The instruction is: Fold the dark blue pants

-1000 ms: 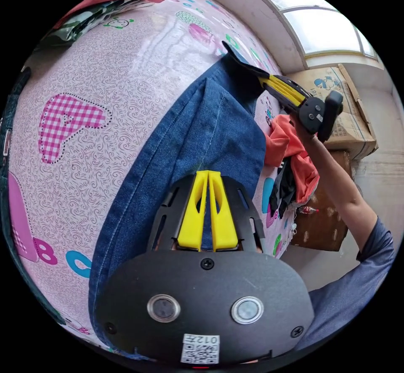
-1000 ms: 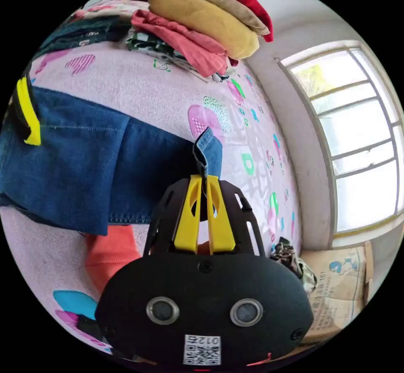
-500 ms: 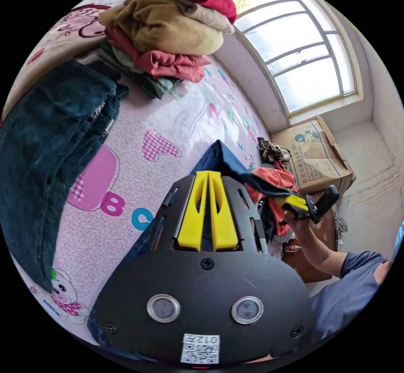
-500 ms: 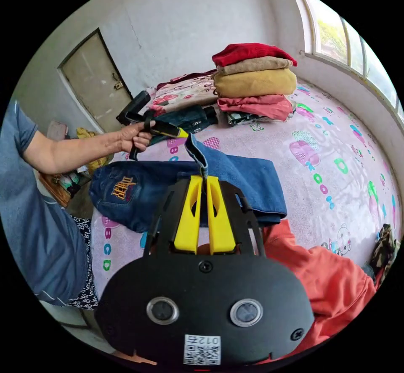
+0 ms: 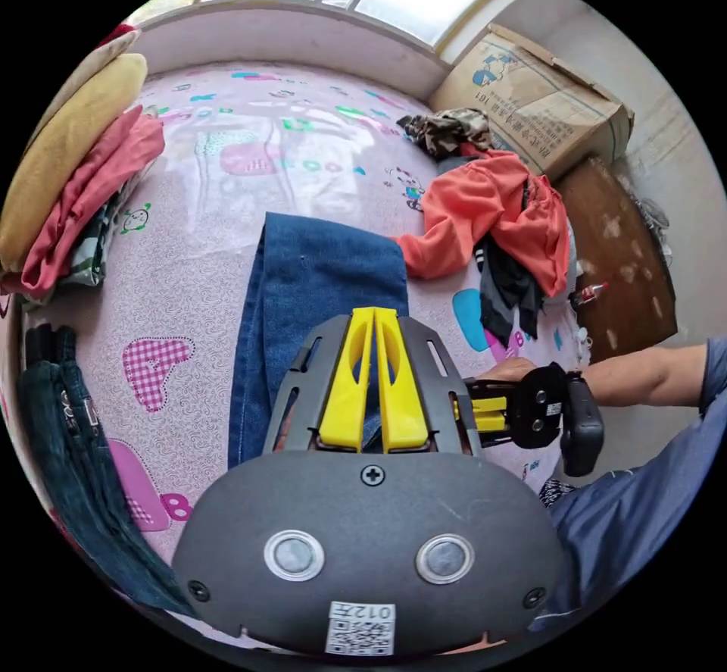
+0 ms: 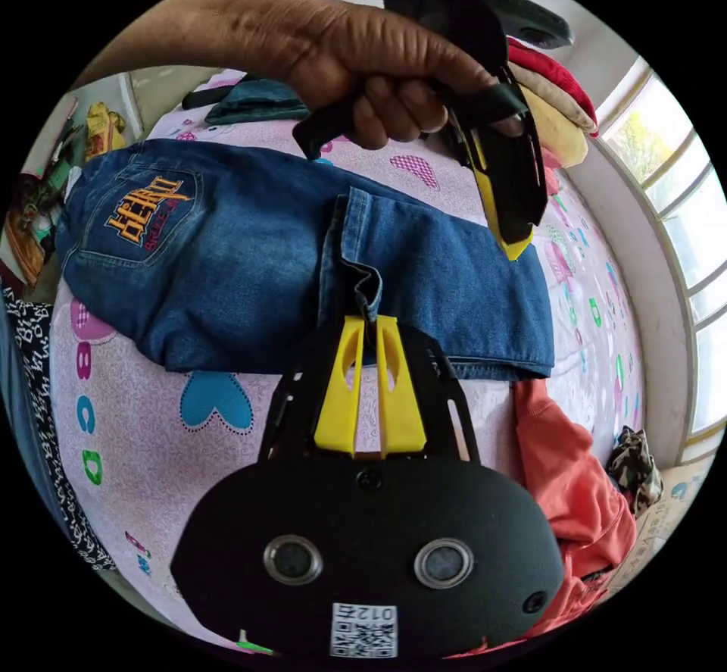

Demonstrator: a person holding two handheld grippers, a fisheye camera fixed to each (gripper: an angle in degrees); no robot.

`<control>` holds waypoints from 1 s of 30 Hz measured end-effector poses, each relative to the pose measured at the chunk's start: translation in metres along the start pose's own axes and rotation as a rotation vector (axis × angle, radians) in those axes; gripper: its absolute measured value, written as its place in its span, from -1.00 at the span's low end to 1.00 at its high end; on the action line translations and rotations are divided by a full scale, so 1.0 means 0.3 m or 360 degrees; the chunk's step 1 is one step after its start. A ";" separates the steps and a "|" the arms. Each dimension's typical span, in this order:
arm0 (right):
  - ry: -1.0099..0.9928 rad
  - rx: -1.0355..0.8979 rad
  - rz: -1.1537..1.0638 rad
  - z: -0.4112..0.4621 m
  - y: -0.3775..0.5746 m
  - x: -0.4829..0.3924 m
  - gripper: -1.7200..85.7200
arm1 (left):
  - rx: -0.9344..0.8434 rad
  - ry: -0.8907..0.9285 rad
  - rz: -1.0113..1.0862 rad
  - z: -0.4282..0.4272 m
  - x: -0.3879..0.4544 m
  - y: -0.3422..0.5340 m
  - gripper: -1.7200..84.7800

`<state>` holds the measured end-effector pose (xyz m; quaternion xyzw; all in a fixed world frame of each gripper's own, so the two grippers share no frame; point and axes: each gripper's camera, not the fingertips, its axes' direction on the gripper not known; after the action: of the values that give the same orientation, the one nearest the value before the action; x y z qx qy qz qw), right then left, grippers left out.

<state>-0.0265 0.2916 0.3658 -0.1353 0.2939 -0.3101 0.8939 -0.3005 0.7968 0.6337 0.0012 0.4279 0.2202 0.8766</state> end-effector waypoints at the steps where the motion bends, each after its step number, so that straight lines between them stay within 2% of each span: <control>1: -0.0011 0.0002 0.0016 -0.020 0.017 0.044 -0.90 | -0.0074 -0.0014 -0.0018 0.039 0.002 -0.007 -0.96; 3: -0.0051 -0.0013 0.0000 -0.070 0.035 0.119 -0.91 | -0.0244 -0.0066 -0.0066 0.108 -0.013 0.005 -0.96; 4: -0.0090 -0.0003 -0.0006 -0.123 0.051 0.181 -0.91 | -0.0130 -0.0045 -0.0069 0.096 -0.018 0.030 -0.96; 6: -0.0139 0.0098 0.0068 -0.234 0.096 0.303 -0.93 | -0.0088 0.0089 -0.0172 0.072 -0.053 0.052 -0.96; 9: -0.0189 0.0181 0.0397 -0.364 0.195 0.593 -0.95 | -0.0042 0.0136 -0.0245 -0.037 -0.067 0.066 -0.96; 12: -0.0255 0.0214 0.0779 -0.400 0.302 0.897 -0.96 | 0.0097 0.0199 -0.0137 -0.195 0.007 0.087 -0.95; 14: -0.0305 0.0251 0.0958 -0.403 0.349 1.041 -0.96 | 0.0092 0.0241 -0.0041 -0.233 0.079 0.091 -0.95; 15: -0.0357 0.0277 0.1049 -0.403 0.367 1.116 -0.96 | -0.0005 0.0256 0.0054 -0.220 0.133 0.088 -0.95; 18: -0.0466 0.0334 0.1141 -0.419 0.363 1.198 -0.96 | -0.0338 -0.0061 0.0156 -0.121 0.211 0.115 -0.95; 19: -0.0487 0.0342 0.1097 -0.441 0.342 1.184 -0.96 | -0.0218 0.0014 0.0061 -0.155 0.185 0.135 -0.95; 21: -0.0512 0.0321 0.0958 -0.496 0.292 1.118 -0.95 | -0.0176 0.0191 -0.0138 -0.211 0.118 0.154 -0.95; 23: -0.0553 0.0307 0.0776 -0.575 0.235 0.999 -0.94 | -0.0006 0.0201 -0.0169 -0.355 0.102 0.204 -0.95; 26: -0.0620 0.0258 0.0343 -0.732 0.132 0.684 -0.91 | 0.0089 0.0021 -0.0351 -0.649 0.068 0.396 -0.95; 28: -0.0711 0.0266 0.0045 -0.855 0.070 0.411 -0.83 | 0.0179 -0.0139 -0.0638 -0.901 0.035 0.679 -0.94; 30: -0.0771 0.0262 -0.0141 -0.929 0.026 0.225 -0.78 | 0.0280 -0.0168 -0.0949 -1.068 0.024 0.946 -0.94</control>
<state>-0.1498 0.2383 0.1124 -0.1450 0.0389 -0.3304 0.9318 -0.6465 0.9962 0.4791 -0.0370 0.3806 -0.0849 0.9201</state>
